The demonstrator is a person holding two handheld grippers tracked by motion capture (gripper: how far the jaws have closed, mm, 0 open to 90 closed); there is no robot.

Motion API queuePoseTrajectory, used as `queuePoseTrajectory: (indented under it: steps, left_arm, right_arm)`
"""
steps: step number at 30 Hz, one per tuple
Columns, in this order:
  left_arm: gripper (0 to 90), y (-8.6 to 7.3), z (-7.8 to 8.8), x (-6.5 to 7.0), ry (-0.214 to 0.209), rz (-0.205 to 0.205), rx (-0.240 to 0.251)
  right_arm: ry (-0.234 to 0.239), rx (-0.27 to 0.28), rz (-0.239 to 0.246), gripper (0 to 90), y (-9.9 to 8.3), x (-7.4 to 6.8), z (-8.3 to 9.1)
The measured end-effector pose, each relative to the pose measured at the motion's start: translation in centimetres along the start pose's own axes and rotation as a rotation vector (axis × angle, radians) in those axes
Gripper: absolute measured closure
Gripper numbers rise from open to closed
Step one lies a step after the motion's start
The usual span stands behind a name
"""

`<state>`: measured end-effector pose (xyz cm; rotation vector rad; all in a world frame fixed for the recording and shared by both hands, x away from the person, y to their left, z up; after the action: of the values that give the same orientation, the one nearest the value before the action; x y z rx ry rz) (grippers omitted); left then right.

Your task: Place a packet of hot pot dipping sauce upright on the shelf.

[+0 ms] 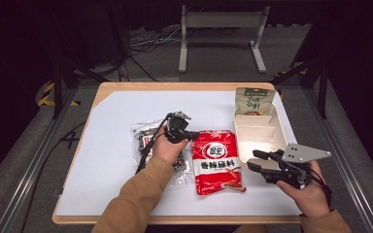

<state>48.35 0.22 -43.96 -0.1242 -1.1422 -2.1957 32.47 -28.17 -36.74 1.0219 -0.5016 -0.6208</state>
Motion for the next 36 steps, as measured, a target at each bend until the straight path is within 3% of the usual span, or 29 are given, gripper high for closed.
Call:
queuePoseTrajectory:
  steps: [6, 12, 18, 29, 36]
  left_arm:
    - [89.9, 0.3, 1.6, 1.2, -0.012, -0.031, 0.036]
    - [89.9, 0.3, 3.1, 2.7, -0.031, -0.069, 0.068]
    - [89.9, 0.0, 4.8, 3.8, -0.044, -0.097, 0.106]
    - [90.0, 0.2, 8.3, 7.6, -0.083, -0.214, 0.213]
    - [90.0, 0.4, 10.2, 9.9, -0.118, -0.266, 0.28]
  right_arm:
    - [-0.036, -0.041, 0.049, 57.6, 0.3, 0.5, 0.0]
    - [-0.011, -0.04, 0.04, 56.4, 1.0, 0.7, 0.0]
    - [-0.01, -0.051, 0.069, 53.9, 1.7, 1.0, -0.1]
    - [0.035, -0.116, 0.013, 43.6, 1.7, 1.4, -0.8]
    - [0.052, -0.143, -0.009, 37.6, 1.3, 1.4, -0.9]
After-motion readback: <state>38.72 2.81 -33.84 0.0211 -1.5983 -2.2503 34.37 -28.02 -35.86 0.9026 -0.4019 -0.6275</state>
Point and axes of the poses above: each handheld gripper's, and its own axes: z roughly backward along the jaws, y roughly out of its top, x roughly to its right, the point moved 3 cm from there along -z, roughly forward along the jaws, and after that the axes turned 7 degrees about -y, right-handed, at the moved point
